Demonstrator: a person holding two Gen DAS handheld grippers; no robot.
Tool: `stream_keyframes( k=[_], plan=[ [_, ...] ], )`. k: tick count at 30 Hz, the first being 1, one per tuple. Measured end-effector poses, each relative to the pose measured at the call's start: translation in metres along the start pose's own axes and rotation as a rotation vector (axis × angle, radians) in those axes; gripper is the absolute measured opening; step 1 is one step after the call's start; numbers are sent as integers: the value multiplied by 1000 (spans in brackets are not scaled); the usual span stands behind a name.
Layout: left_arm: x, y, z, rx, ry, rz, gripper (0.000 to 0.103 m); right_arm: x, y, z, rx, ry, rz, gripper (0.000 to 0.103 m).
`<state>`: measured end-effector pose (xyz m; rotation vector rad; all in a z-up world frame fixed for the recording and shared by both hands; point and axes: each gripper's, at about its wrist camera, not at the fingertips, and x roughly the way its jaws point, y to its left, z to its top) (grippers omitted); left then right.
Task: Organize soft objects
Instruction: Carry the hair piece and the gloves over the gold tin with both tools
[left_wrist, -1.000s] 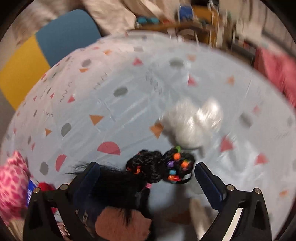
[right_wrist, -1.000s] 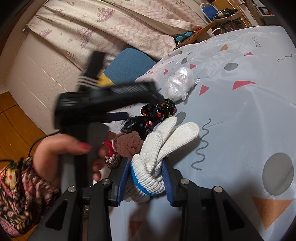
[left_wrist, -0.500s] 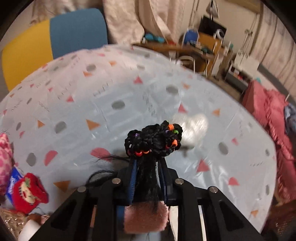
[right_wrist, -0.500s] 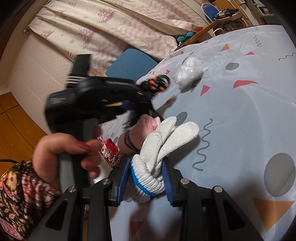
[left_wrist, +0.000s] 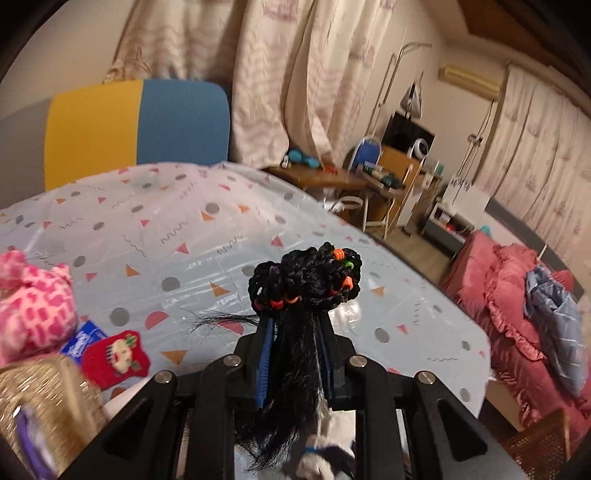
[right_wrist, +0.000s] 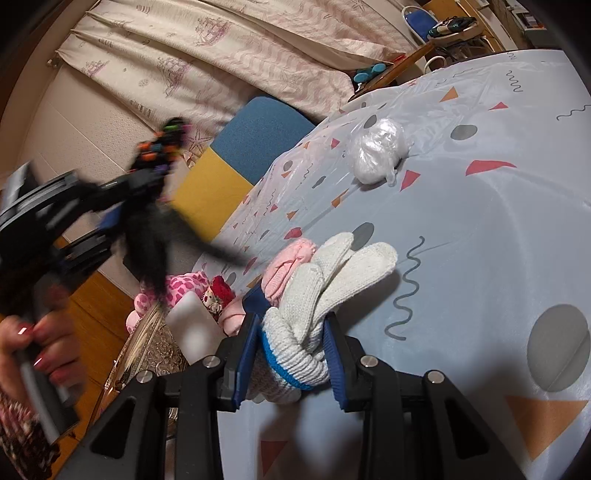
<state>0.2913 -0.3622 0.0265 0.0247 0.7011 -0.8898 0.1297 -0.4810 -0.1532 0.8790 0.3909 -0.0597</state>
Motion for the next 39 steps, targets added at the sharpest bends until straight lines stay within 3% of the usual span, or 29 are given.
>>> stream_keyframes(
  k=[7,14,19,24,33,39],
  plan=[
    [-84,9,-26,-35,-93,-33,22,0,1,1,-1,6,-6,34],
    [-176,49,-82,-181,-170,-11,22,1,3,4,14,32,-19,33],
    [-237,91,-127,-264,-209,77,22,-3,1,11,69,67,-16,33],
    [-278,144,-166,-387,-225,167,22,-24,9,13,67,46,-50,33],
    [-319,225,-230,-547,-200,330,22,-66,55,16,-26,31,-42,33],
    [-310,277,-266,-685,-75,390,22,-72,110,-4,-112,89,41,33]
  ],
)
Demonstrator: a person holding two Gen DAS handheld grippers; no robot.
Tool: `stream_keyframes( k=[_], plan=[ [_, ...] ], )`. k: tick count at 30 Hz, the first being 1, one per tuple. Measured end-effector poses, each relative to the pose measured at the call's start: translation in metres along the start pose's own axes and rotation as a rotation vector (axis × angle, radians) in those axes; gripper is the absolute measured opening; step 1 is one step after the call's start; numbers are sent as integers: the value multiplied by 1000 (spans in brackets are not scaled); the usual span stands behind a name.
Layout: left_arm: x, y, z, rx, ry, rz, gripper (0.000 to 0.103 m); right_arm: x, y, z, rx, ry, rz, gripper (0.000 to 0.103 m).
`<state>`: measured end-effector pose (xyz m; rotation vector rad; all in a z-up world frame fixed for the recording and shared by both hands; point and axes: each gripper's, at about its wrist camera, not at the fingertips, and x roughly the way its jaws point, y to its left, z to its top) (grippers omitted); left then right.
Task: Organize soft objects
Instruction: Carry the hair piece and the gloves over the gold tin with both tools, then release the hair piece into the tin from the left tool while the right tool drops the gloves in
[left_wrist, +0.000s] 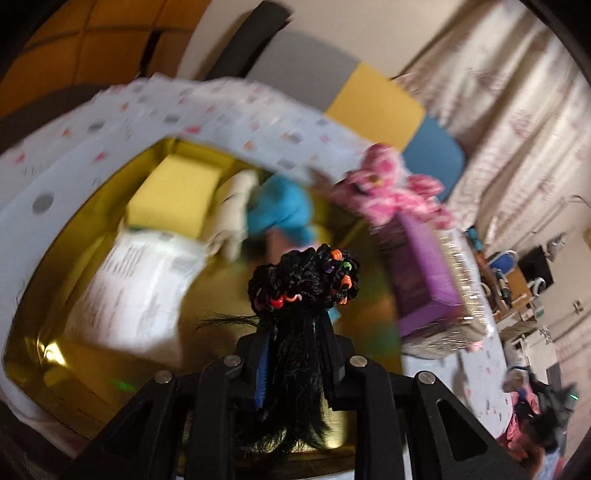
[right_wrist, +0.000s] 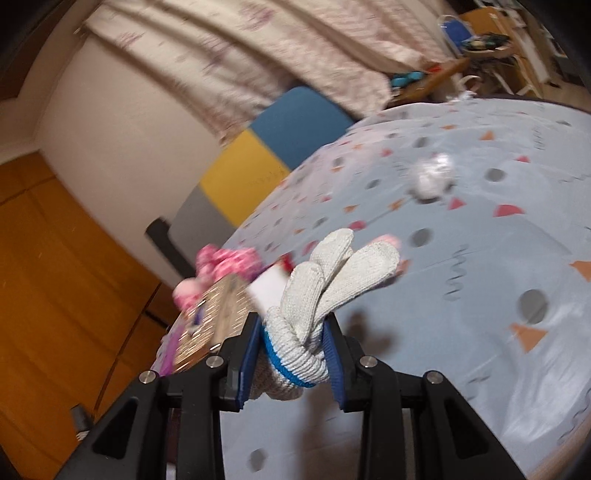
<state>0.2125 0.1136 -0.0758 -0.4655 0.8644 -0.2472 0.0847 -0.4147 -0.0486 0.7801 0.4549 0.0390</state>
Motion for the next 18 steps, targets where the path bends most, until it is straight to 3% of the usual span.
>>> stream_keyframes(
  k=[7,15,18],
  plan=[
    [28,25,6,-55,64,87,21,5,88,-18,-125,43,156,33],
    [38,23,25,-32,33,139,21,34,186,-61,-290,172,300,33],
    [30,23,23,-48,11,109,32,54,213,-80,-345,236,304,33]
  ],
)
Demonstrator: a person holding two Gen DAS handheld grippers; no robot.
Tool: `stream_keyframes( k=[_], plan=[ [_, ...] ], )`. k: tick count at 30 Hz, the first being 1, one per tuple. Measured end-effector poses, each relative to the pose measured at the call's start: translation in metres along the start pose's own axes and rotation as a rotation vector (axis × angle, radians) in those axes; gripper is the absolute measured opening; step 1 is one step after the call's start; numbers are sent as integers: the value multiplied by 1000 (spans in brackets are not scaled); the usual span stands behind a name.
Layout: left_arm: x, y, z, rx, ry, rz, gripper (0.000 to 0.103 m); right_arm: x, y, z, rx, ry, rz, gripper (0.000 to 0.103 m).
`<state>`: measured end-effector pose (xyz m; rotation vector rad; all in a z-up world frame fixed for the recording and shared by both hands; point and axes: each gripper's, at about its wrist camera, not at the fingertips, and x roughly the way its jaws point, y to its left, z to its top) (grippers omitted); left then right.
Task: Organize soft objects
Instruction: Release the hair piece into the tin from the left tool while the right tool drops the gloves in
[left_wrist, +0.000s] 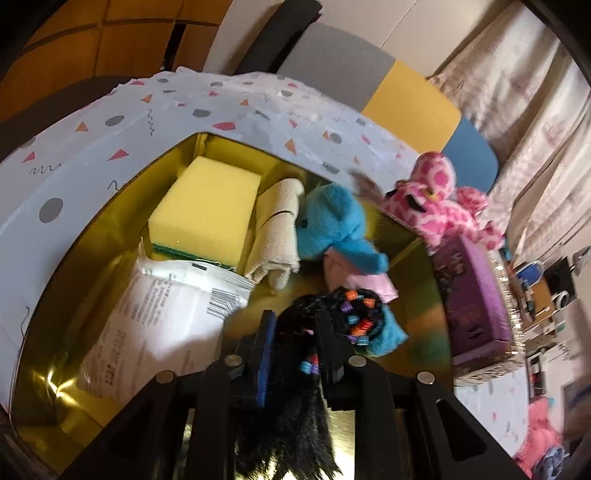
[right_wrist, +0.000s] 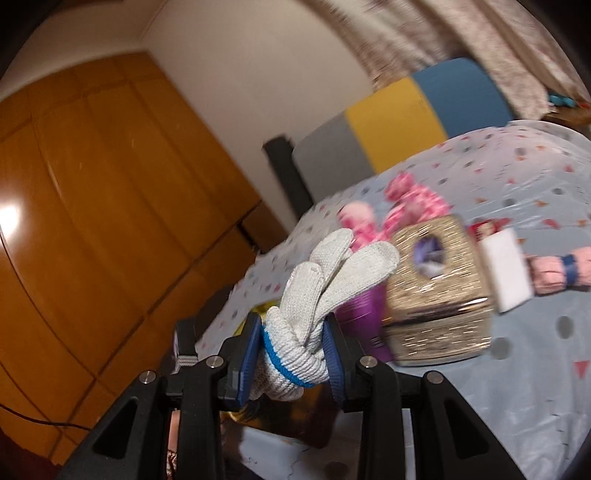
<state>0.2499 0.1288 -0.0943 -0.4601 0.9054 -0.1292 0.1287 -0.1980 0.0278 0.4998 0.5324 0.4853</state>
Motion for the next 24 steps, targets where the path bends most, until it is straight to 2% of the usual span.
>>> stream_keyframes(
  k=[2,3,5,8,9,10,11,16,19,22,23,24],
  plan=[
    [-8,-2,-4,6,-17,-7,64,28,16,-4,-30,66,3,33],
    [-12,-3,-5,13,-24,-6,67,34,18,-5,-41,81,-1,33],
    [-22,-9,-11,53,-49,4,69,59,28,-7,-80,130,-7,33],
    [-36,-17,-17,116,-78,28,71,93,39,-11,-145,205,-61,33],
    [-40,-18,-18,130,-83,34,73,101,40,-11,-163,223,-77,33],
    [-44,-18,-20,140,-92,42,80,110,42,-12,-184,240,-99,33],
    [-51,-17,-21,146,-109,58,85,122,43,-13,-205,264,-122,33],
    [-68,-3,-26,161,-172,104,91,168,45,-10,-291,343,-235,33],
    [-72,7,-26,158,-181,128,93,191,47,-5,-341,375,-299,33],
    [-76,17,-28,125,-182,132,100,217,57,-6,-481,416,-409,33],
    [-77,21,-28,112,-180,132,100,231,59,-9,-544,448,-482,34],
    [-78,23,-29,99,-178,138,100,242,57,-10,-572,467,-521,35]
  ],
)
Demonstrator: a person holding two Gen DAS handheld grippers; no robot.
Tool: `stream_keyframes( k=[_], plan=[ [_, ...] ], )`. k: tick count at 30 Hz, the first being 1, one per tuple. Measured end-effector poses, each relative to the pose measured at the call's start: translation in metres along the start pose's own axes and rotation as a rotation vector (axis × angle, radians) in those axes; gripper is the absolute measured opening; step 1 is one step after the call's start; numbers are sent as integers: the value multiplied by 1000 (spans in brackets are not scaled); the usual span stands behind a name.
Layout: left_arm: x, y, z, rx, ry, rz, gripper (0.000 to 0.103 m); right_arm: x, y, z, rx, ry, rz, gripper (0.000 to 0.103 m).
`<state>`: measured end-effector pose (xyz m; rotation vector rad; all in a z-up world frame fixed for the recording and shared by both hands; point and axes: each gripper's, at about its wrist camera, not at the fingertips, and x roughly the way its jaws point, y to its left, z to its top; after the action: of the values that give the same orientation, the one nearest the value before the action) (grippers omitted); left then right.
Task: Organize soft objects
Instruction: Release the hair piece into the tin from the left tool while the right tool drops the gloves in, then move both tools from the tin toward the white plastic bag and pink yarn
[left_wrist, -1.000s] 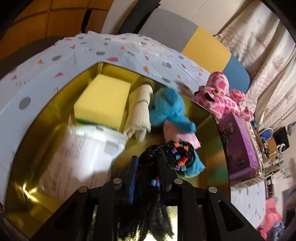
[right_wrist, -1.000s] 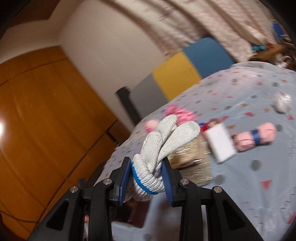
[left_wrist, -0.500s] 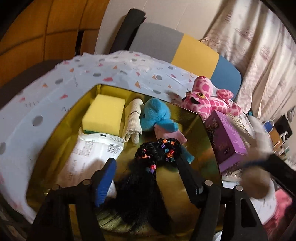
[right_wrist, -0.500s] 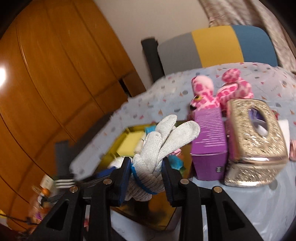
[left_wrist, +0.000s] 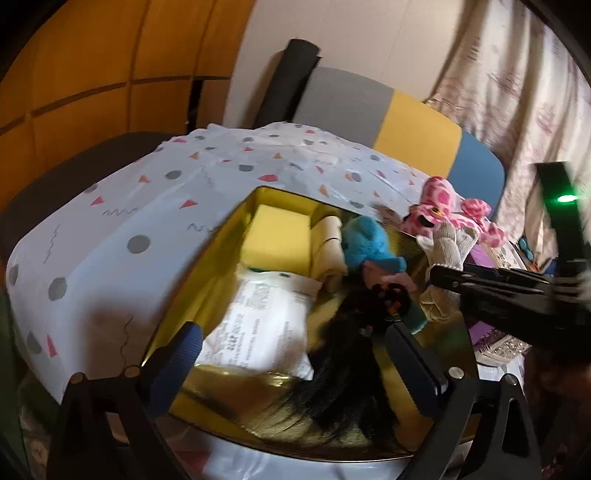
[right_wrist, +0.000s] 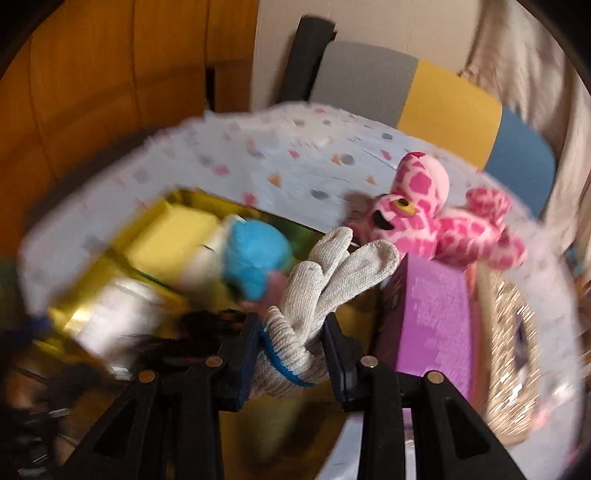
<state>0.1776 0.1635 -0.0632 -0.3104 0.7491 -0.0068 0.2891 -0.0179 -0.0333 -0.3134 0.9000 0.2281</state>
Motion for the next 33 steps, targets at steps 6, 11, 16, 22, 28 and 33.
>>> stream_keyframes(
  k=[6,11,16,22,28,33],
  plan=[
    [1,3,-6,14,20,67,100,23,1,4,-31,33,-99,44],
    [2,-3,-10,63,28,143,103,-3,-2,-6,38,-42,6,45],
    [0,-10,-12,71,37,137,103,-26,1,-20,69,-94,63,45],
    [-9,-27,-15,117,29,206,103,-60,-13,-39,142,-167,146,45],
    [-18,-47,-20,159,28,235,103,-93,-36,-66,206,-211,141,45],
    [-24,-73,-25,216,30,229,103,-108,-65,-94,267,-212,113,45]
  ],
)
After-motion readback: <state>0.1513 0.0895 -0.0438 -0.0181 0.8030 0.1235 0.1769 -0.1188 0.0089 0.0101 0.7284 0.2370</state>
